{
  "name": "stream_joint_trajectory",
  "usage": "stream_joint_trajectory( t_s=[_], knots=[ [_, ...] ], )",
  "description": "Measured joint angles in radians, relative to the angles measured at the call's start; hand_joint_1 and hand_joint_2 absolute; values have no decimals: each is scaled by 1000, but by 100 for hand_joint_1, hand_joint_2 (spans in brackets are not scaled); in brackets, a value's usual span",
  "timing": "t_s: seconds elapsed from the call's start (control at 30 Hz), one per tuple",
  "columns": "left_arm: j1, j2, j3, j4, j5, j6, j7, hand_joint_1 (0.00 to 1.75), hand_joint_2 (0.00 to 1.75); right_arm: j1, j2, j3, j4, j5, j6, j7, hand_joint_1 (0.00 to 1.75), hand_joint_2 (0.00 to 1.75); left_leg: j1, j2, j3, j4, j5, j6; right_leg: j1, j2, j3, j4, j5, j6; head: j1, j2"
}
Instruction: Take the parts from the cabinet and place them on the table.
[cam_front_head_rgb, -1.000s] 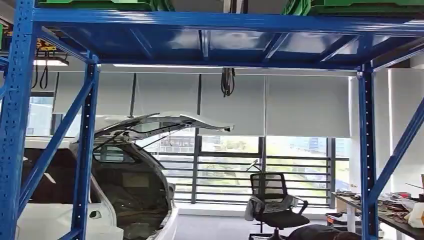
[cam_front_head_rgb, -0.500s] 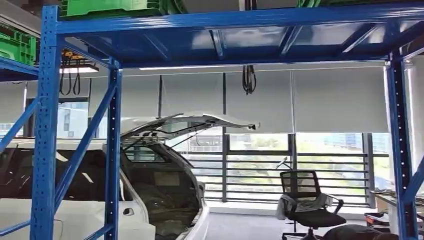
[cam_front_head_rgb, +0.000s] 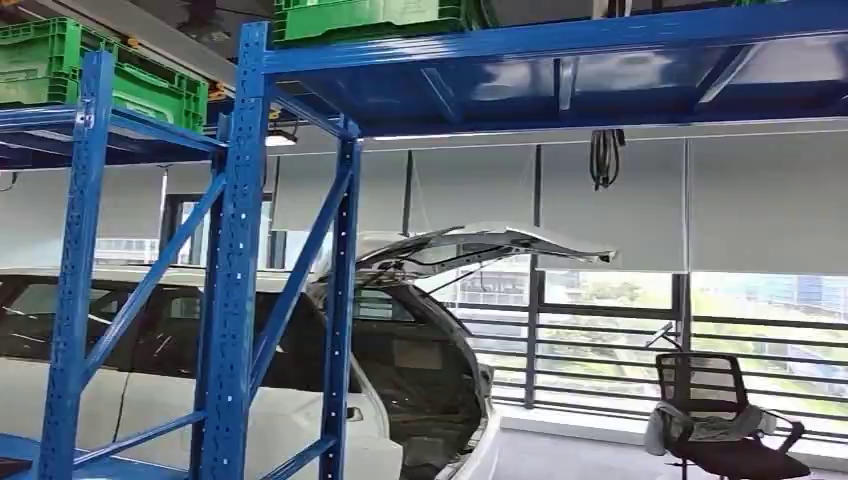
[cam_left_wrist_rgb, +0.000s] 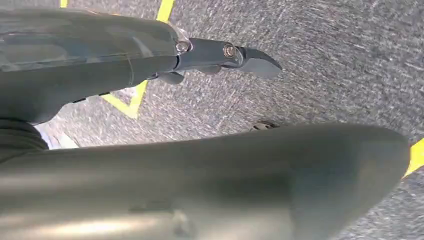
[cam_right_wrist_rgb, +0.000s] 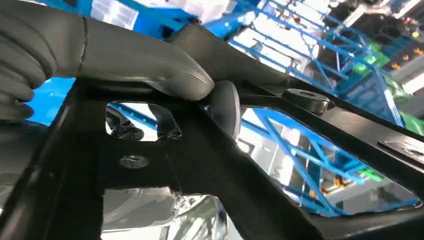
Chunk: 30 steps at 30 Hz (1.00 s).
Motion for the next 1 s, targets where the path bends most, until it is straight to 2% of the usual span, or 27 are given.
stream_joint_trajectory(
  t_s=[0.03, 0.07, 0.1, 0.13, 0.17, 0.2, 0.23, 0.27, 0.3, 0.37, 0.4, 0.43, 0.47, 0.5, 0.53, 0.57, 0.6, 0.63, 0.67, 0.7, 0.73, 0.77, 0.87, 0.9, 0.93, 0.97, 1.0],
  knots=[
    [1, 2, 2, 0, 1, 1, 0, 0, 0, 7, 0, 2, 2, 2, -6, 0, 175, 175, -2, -11, -1, 1, 1, 2, 1, 3, -35, 78, -26, -1, 0, 0],
    [2, 6, 6, 0, 3, 1, 0, 0, 0, 13, 0, 6, 5, 4, -11, 0, 175, 175, -5, -22, -1, 1, 2, 3, 1, 4, -50, 113, -26, -3, 0, 0],
    [4, 9, 9, 0, 3, 1, 0, 0, 0, 17, 0, 10, 7, 4, -17, 0, 175, 175, -7, -34, 0, 1, 2, 3, 1, 6, -41, 91, -1, -7, 0, 0],
    [5, 12, 11, -1, 7, 1, 0, 0, 0, 19, 0, 13, 7, 5, -22, 0, 175, 175, -8, -45, 2, 1, 2, 3, 1, 9, -11, 28, 40, -12, 0, 0],
    [6, 15, 13, -3, 8, 1, 0, 0, 0, 21, 0, 17, 7, 6, -29, 0, 175, 175, -10, -56, 4, 2, 2, 3, 3, 18, 30, -62, 89, -18, 0, 0],
    [5, 17, 16, -5, 9, 1, 2, 0, 0, 23, 0, 20, 7, 8, -37, 0, 175, 175, -10, -68, 6, 2, 2, 3, 4, 46, 74, -158, 137, -29, 0, 0],
    [5, 17, 20, -5, 11, 1, 2, 0, 0, 25, 0, 24, 8, 9, -43, 0, 175, 175, -10, -76, 0, 3, 5, -2, 0, 99, 89, -191, 130, -39, 1, 0],
    [1, 23, 24, -9, 14, 1, 3, 0, 0, 30, 0, 27, 8, 8, -48, 0, 175, 175, -6, -87, -8, 7, 7, -6, 3, 94, 87, -203, 138, -36, 0, 0],
    [4, 27, 26, -11, 19, 2, 5, 0, 0, 30, 0, 32, 9, 8, -51, 0, 175, 175, -2, -96, -15, 5, 10, -14, 7, 82, 86, -205, 133, -38, 0, 1],
    [11, 34, 33, -16, 28, 5, 6, 0, 0, 28, 1, 44, 9, 3, -57, 0, 175, 175, -4, -115, -22, 1, 18, -27, 6, 62, 86, -215, 133, -42, 0, 0],
    [11, 42, 39, -19, 29, 6, 6, 0, 0, 28, 4, 48, 11, 2, -59, 0, 175, 175, -2, -111, -24, 7, 9, -28, -7, 45, 90, -228, 140, -47, 0, 1],
    [11, 47, 42, -20, 29, 6, 7, 0, 0, 25, 4, 53, 15, 3, -60, 0, 175, 175, -8, -65, -38, 35, -17, -32, -4, 35, 91, -231, 143, -52, 0, 0],
    [8, 52, 42, -22, 29, 7, 6, 0, 0, 24, 7, 57, 19, 3, -61, -1, 175, 175, -6, -34, -70, 105, -60, -39, -3, 21, 90, -231, 144, -54, 1, 0],
    [4, 63, 43, -25, 29, 7, 6, 0, 0, 24, 10, 60, 26, 4, -61, -1, 175, 175, -3, -21, -107, 185, -98, -46, -1, 6, 89, -231, 144, -54, 0, 0],
    [1, 70, 43, -25, 29, 6, 6, 0, 0, 23, 13, 63, 35, 6, -60, -1, 175, 175, 0, -15, -142, 262, -128, -51, 0, -7, 88, -230, 143, -55, 0, 0],
    [0, 75, 43, -25, 27, 3, 6, 0, 0, 22, 16, 66, 44, 7, -59, -1, 175, 175, 2, -13, -161, 309, -137, -55, 0, -21, 88, -230, 143, -54, 1, 0],
    [1, 80, 43, -25, 24, 0, 6, 0, 0, 21, 19, 69, 52, 7, -57, -1, 175, 175, 5, -10, -156, 304, -124, -58, 0, -32, 88, -229, 142, -54, 0, 0],
    [3, 84, 43, -26, 23, 0, 6, 0, 0, 18, 21, 70, 61, 5, -51, 0, 175, 175, 8, -5, -125, 246, -88, -61, -1, -43, 89, -227, 141, -51, 0, 0],
    [3, 90, 43, -27, 21, 0, 5, 0, 0, 17, 21, 71, 70, 0, -45, 0, 175, 175, 10, 4, -76, 155, -43, -62, -2, -54, 90, -224, 138, -48, 0, 0],
    [3, 93, 43, -29, 20, 0, 5, 0, 0, 16, 21, 72, 76, -3, -37, 1, 175, 175, 10, 24, -26, 61, -3, -60, -2, -62, 92, -222, 135, -43, 1, 0],
    [1, 93, 43, -30, 20, 0, 3, 0, 0, 14, 21, 73, 81, -7, -31, 2, 175, 175, 6, 63, 4, 4, -5, -59, 1, -70, 92, -220, 132, -38, 0, 0],
    [-2, 95, 43, -32, 20, 0, 2, 0, 0, 11, 20, 73, 87, -10, -24, 3, 175, 175, 2, 53, 2, 1, 0, -45, 8, -76, 90, -215, 129, -32, 0, 0],
    [4, 95, 43, -33, 20, 0, 2, 0, 0, 2, 20, 85, 104, -10, -6, 10, 175, 175, -4, 28, -7, 4, 1, -28, 5, -97, 95, -219, 132, -18, 0, 0],
    [3, 95, 43, -33, 20, 0, 2, 0, 0, 1, 20, 90, 107, -6, -3, 11, 175, 175, 2, 21, -5, -1, 7, -19, 3, -95, 94, -218, 124, -12, 0, 0],
    [3, 95, 43, -33, 20, 0, 2, 0, 0, 0, 20, 95, 110, 0, -1, 13, 175, 175, 3, 16, -7, -2, 10, -15, 0, -55, 89, -197, 102, -8, 0, 0],
    [-1, 95, 43, -33, 20, 0, 3, 0, 0, 1, 20, 101, 112, 7, -2, 13, 175, 175, 4, 8, -9, -2, 12, -9, -1, -23, 66, -138, 61, -8, 0, 0],
    [-3, 95, 43, -33, 20, 0, 3, 0, 0, 3, 20, 106, 115, 18, -5, 14, 175, 175, 3, -1, -10, -2, 13, -7, -1, -5, 28, -51, 16, -7, 0, 0]
  ],
)
